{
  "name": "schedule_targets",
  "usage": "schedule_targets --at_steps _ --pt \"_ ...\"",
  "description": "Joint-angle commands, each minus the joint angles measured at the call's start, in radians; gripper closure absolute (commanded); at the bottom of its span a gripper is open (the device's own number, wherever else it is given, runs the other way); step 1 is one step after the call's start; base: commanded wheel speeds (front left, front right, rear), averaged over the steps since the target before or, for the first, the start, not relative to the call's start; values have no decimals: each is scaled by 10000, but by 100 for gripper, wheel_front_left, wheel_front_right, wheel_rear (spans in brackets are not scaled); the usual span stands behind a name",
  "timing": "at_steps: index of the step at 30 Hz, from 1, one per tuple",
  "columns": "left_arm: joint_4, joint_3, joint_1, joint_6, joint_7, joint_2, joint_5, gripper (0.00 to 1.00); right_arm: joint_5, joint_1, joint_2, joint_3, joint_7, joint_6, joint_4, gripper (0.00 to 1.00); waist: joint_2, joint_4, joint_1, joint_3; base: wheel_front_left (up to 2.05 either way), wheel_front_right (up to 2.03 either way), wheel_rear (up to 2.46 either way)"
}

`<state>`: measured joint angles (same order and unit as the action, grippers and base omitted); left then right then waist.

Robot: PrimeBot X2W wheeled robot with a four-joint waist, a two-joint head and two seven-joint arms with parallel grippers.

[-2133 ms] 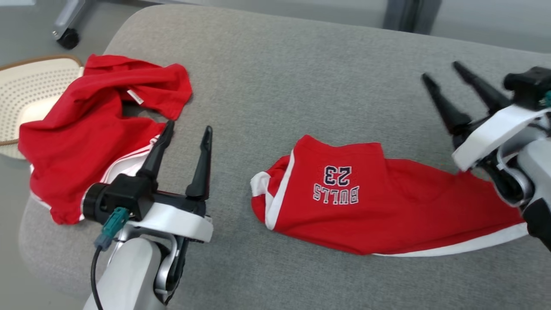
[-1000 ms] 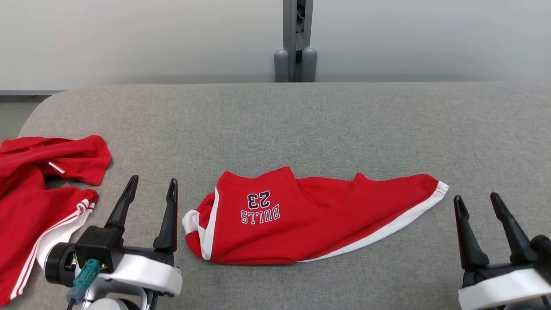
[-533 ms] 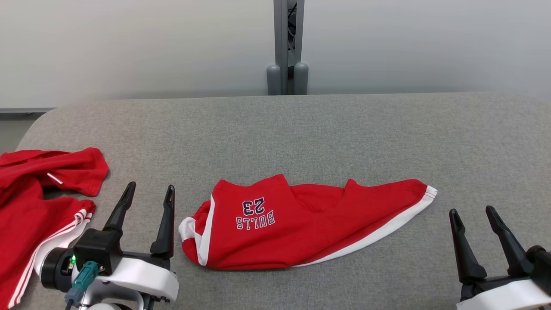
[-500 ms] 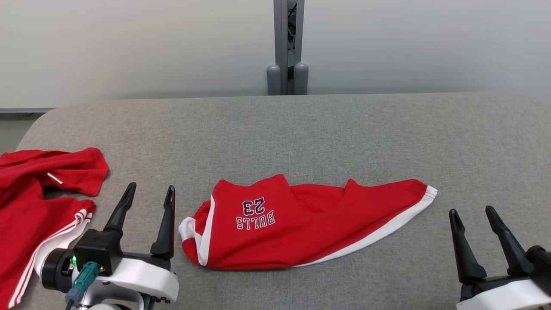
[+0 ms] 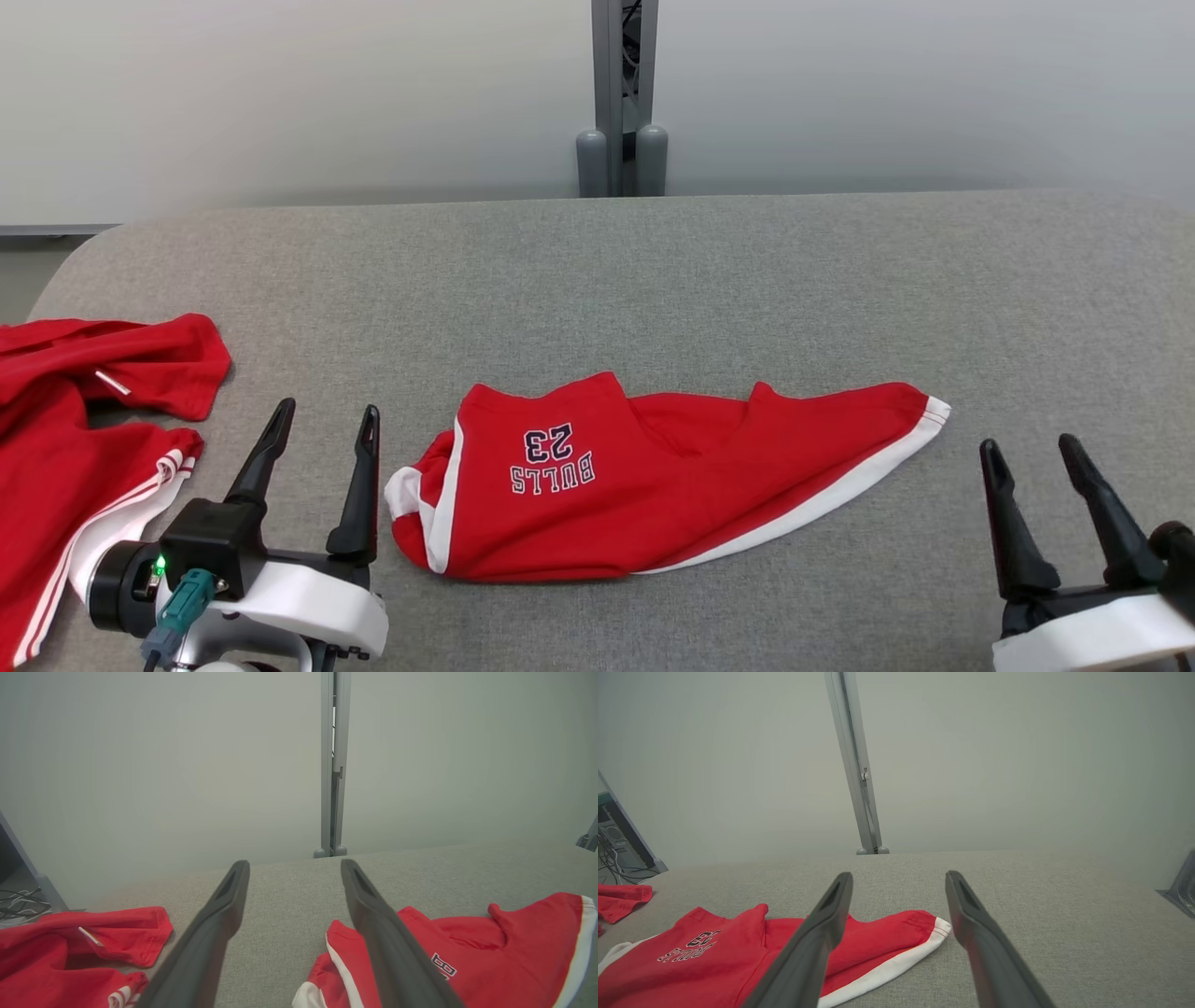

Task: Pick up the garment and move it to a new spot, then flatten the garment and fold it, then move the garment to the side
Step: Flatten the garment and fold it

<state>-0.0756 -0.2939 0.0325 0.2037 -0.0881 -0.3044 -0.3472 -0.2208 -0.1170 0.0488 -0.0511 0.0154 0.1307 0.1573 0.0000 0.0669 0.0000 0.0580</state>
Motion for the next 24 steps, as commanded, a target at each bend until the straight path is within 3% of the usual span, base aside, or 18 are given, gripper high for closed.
schedule_targets --at_steps 1,4,9,13,17,24 --pt "-25 -16 166 52 13 -57 -45 0 -57 158 36 -57 78 1 21 0 0 47 0 63 0 0 0" --pt "15 -113 289 -52 13 -10 -34 0 -201 361 39 -251 234 1 -25 0 0 254 0 163 0 0 0" --pt "-16 -172 482 -73 -26 83 -70 0 -608 881 598 -113 -29 1 -326 0 0 580 0 507 0 0 0" --pt "-32 -258 753 -193 -79 110 -95 0 -1237 1869 1666 530 -638 7 -712 0 0 948 0 1098 0 0 0" --pt "79 -414 1171 -381 -205 211 -74 0 -2222 3047 2740 1664 -1411 9 -1159 0 0 1416 0 1756 0 0 0" --pt "689 -673 1855 -644 -704 648 -205 0 -3772 5056 4483 4678 -2598 0 -1856 0 0 2205 0 2707 0 0 0"
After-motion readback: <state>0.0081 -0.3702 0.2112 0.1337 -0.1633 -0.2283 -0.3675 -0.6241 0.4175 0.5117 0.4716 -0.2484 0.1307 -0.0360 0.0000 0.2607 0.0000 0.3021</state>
